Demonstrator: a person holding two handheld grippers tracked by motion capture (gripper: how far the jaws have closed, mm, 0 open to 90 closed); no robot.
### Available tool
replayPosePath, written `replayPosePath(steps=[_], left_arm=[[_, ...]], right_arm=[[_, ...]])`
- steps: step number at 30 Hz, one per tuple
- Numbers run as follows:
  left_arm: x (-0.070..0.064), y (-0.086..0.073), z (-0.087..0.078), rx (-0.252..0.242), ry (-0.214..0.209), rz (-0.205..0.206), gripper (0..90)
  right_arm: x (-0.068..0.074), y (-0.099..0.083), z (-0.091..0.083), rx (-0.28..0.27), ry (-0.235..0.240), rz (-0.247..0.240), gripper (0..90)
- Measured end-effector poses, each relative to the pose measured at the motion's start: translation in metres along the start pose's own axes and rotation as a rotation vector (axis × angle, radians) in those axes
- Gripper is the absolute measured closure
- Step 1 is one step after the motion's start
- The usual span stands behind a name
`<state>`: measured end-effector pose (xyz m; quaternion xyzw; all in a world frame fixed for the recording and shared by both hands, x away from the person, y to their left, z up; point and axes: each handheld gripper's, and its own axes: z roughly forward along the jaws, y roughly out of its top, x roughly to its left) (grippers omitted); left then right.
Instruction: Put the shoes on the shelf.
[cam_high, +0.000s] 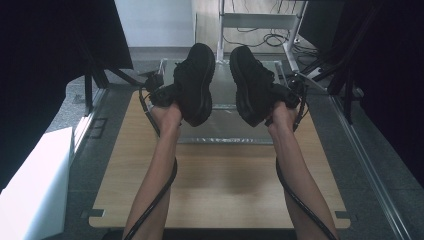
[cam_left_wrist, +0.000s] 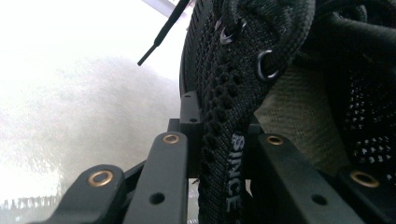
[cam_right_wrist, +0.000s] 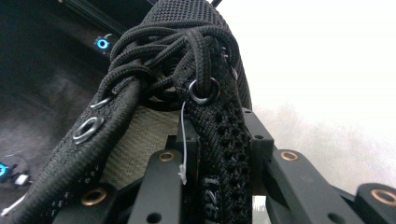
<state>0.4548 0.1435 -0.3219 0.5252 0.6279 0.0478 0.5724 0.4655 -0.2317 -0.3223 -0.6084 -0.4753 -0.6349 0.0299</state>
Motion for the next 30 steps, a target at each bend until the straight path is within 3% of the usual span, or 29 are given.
replayPosePath(steps=[2, 8, 15, 25, 30], left_arm=[[-0.001, 0.003, 0.004, 0.002, 0.016, 0.001, 79.0], [-0.005, 0.013, 0.016, 0.020, 0.062, 0.016, 78.8], [-0.009, 0.020, 0.028, 0.045, 0.111, 0.027, 78.3], [-0.021, 0.025, 0.042, 0.074, 0.206, 0.065, 76.3], [-0.028, 0.026, 0.048, 0.078, 0.236, 0.083, 74.7]], right_arm=[[-0.001, 0.002, 0.005, 0.000, -0.017, -0.008, 73.7], [-0.010, 0.009, 0.017, -0.012, -0.061, 0.027, 73.7], [-0.012, 0.014, 0.028, -0.019, -0.117, 0.012, 73.6], [-0.006, 0.016, 0.043, -0.013, -0.195, -0.047, 73.3], [0.002, 0.015, 0.049, -0.006, -0.241, -0.102, 71.2]])
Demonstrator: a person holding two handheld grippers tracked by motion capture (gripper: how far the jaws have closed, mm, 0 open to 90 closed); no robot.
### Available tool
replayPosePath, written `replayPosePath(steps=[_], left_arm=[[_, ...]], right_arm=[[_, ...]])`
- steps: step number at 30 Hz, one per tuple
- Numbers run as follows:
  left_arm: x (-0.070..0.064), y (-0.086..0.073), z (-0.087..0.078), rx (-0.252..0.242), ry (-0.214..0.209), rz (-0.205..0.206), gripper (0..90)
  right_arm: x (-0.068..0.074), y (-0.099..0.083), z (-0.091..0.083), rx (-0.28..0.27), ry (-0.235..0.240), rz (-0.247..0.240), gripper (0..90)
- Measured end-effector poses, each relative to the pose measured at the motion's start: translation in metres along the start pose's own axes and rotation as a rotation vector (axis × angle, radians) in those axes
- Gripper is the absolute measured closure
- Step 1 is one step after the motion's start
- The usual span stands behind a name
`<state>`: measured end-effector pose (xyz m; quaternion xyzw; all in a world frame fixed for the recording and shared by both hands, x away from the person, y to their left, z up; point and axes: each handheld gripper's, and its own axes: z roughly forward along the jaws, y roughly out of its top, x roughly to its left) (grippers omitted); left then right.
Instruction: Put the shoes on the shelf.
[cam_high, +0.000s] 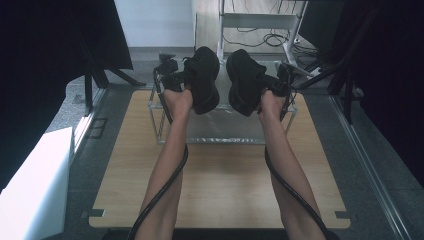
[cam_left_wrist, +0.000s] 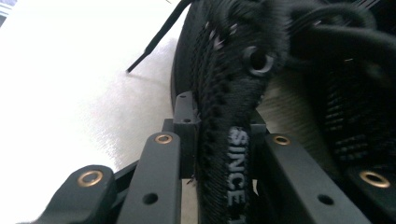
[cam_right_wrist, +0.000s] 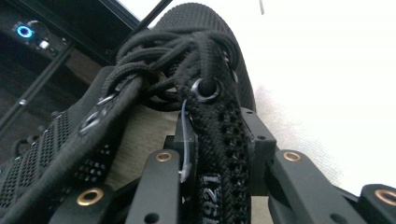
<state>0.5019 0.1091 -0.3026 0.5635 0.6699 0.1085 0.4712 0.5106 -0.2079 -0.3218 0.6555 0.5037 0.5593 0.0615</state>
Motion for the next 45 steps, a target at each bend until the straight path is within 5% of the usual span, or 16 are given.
replayPosePath(steps=[13, 22, 25, 34, 39, 45], left_arm=[[-0.016, -0.001, 0.010, 0.013, 0.031, 0.079, 67.2], [-0.022, -0.004, 0.012, 0.010, 0.035, 0.131, 58.9], [-0.019, -0.004, 0.012, 0.012, 0.002, 0.111, 54.2], [-0.011, -0.009, 0.008, -0.019, -0.098, 0.081, 36.4], [-0.008, -0.011, 0.001, -0.031, -0.136, 0.074, 34.3], [-0.007, -0.011, -0.012, -0.049, -0.182, 0.115, 29.9]], right_arm=[[0.019, -0.005, 0.010, 0.004, -0.031, -0.108, 60.9], [0.026, -0.009, 0.016, 0.012, -0.010, -0.116, 51.5], [0.027, -0.008, 0.016, 0.023, -0.014, -0.127, 50.3], [0.020, -0.009, 0.015, 0.021, 0.104, -0.142, 33.0], [0.016, -0.008, 0.007, 0.020, 0.180, -0.134, 31.0], [0.014, -0.004, -0.007, -0.002, 0.228, -0.163, 28.5]])
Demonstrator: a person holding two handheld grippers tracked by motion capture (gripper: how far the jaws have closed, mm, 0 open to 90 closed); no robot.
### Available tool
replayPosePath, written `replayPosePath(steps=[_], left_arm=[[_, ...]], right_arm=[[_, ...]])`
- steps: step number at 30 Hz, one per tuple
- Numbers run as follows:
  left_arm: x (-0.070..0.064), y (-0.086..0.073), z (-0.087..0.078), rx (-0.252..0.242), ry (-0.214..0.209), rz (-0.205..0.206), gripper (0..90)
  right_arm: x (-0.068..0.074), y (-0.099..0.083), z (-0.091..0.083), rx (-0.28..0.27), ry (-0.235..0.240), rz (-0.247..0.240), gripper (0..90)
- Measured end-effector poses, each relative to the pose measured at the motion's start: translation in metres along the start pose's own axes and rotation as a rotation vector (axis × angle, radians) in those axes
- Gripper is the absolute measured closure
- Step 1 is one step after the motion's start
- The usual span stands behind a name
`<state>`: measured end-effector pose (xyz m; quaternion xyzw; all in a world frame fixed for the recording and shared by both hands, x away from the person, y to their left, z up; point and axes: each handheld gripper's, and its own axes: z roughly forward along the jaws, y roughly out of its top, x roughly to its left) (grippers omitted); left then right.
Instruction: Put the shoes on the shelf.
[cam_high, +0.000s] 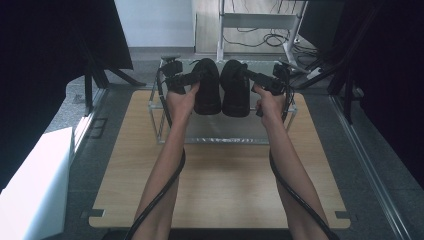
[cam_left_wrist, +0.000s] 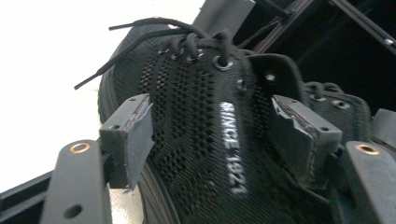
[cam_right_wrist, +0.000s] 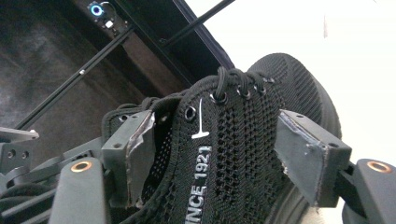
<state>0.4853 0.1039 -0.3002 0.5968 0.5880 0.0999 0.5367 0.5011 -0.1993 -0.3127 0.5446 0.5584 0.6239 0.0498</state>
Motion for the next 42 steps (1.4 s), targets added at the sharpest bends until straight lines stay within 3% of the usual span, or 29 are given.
replayPosePath(steps=[4, 11, 16, 19, 22, 27, 29, 32, 35, 38, 42], left_arm=[[-0.004, 0.001, -0.011, -0.001, -0.028, 0.037, 27.2], [-0.006, -0.006, -0.042, -0.014, -0.042, 0.093, 28.4], [-0.002, -0.025, -0.064, -0.028, -0.074, 0.138, 35.5], [0.001, -0.041, -0.071, -0.030, -0.101, 0.162, 41.2], [0.007, -0.057, -0.077, -0.043, -0.162, 0.156, 46.3], [0.016, -0.084, -0.081, -0.052, -0.270, 0.111, 60.7], [0.016, -0.097, -0.080, -0.049, -0.289, 0.114, 67.5], [0.016, -0.109, -0.074, -0.031, -0.297, 0.118, 78.4], [0.015, -0.115, -0.066, -0.011, -0.306, 0.119, 82.3], [0.013, -0.114, -0.062, -0.018, -0.275, 0.126, 83.9], [0.017, -0.110, -0.060, -0.024, -0.278, 0.115, 87.1]], right_arm=[[-0.002, 0.002, -0.012, -0.006, 0.014, -0.008, 28.3], [-0.002, -0.004, -0.040, 0.015, 0.037, -0.064, 32.9], [-0.003, -0.016, -0.060, 0.015, 0.056, -0.083, 43.0], [-0.005, -0.028, -0.069, 0.032, 0.091, -0.084, 50.6], [-0.009, -0.042, -0.076, 0.041, 0.129, -0.064, 56.8], [-0.020, -0.073, -0.085, 0.033, 0.234, 0.018, 73.1], [-0.020, -0.085, -0.088, 0.032, 0.266, 0.035, 79.4], [-0.016, -0.102, -0.085, 0.053, 0.307, 0.036, 86.8], [-0.011, -0.112, -0.077, 0.061, 0.317, 0.035, 89.0], [-0.010, -0.115, -0.070, 0.055, 0.305, 0.038, 89.6], [-0.013, -0.114, -0.066, 0.029, 0.324, 0.070, 89.8]])
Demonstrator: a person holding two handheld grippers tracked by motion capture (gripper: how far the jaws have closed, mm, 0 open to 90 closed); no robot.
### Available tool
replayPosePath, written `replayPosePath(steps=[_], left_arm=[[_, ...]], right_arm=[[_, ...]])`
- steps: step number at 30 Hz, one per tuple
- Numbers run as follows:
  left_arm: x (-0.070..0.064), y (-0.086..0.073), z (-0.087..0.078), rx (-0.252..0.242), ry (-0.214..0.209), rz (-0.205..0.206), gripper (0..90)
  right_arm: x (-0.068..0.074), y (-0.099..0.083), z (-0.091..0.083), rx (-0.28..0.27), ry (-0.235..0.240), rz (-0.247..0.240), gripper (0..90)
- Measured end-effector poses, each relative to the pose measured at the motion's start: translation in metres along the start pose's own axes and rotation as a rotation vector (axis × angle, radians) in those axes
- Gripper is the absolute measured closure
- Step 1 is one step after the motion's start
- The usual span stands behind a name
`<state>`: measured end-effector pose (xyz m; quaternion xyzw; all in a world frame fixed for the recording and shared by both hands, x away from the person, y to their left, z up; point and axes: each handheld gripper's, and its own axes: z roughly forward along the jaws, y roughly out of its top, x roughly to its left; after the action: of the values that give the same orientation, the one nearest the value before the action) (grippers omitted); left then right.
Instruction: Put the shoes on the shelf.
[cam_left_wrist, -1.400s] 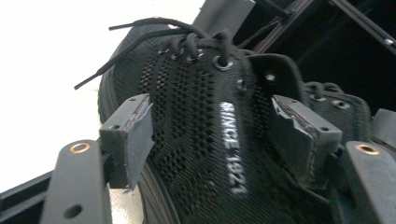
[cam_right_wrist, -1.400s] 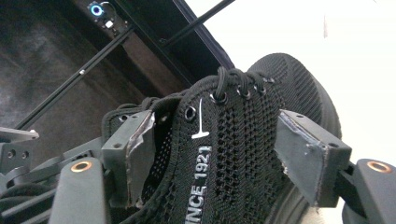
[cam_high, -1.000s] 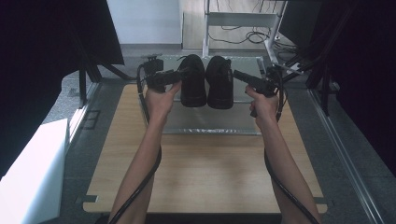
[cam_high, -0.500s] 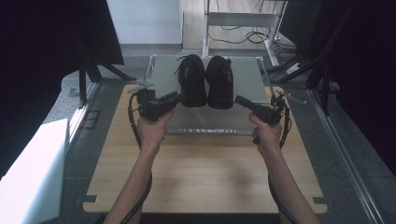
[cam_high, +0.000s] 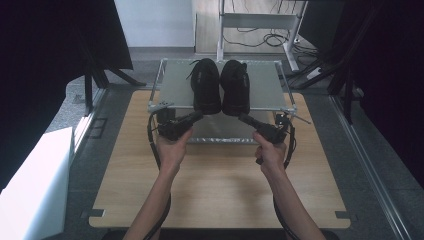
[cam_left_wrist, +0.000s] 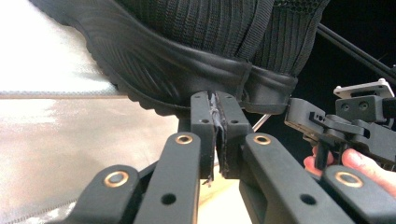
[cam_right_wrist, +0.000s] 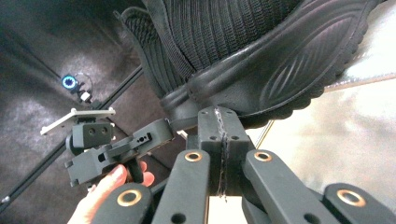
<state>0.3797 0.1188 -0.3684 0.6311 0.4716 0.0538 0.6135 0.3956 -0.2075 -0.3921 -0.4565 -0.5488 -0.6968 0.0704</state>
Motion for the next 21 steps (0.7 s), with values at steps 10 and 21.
replayPosePath(steps=[10, 21], left_arm=[[0.008, 0.008, 0.015, 0.008, 0.031, -0.020, 87.5], [0.014, 0.014, 0.028, 0.021, 0.061, -0.038, 83.9]], right_arm=[[-0.008, 0.007, 0.012, -0.030, -0.047, 0.016, 89.9], [-0.021, 0.012, 0.024, -0.036, -0.043, 0.061, 89.1]])
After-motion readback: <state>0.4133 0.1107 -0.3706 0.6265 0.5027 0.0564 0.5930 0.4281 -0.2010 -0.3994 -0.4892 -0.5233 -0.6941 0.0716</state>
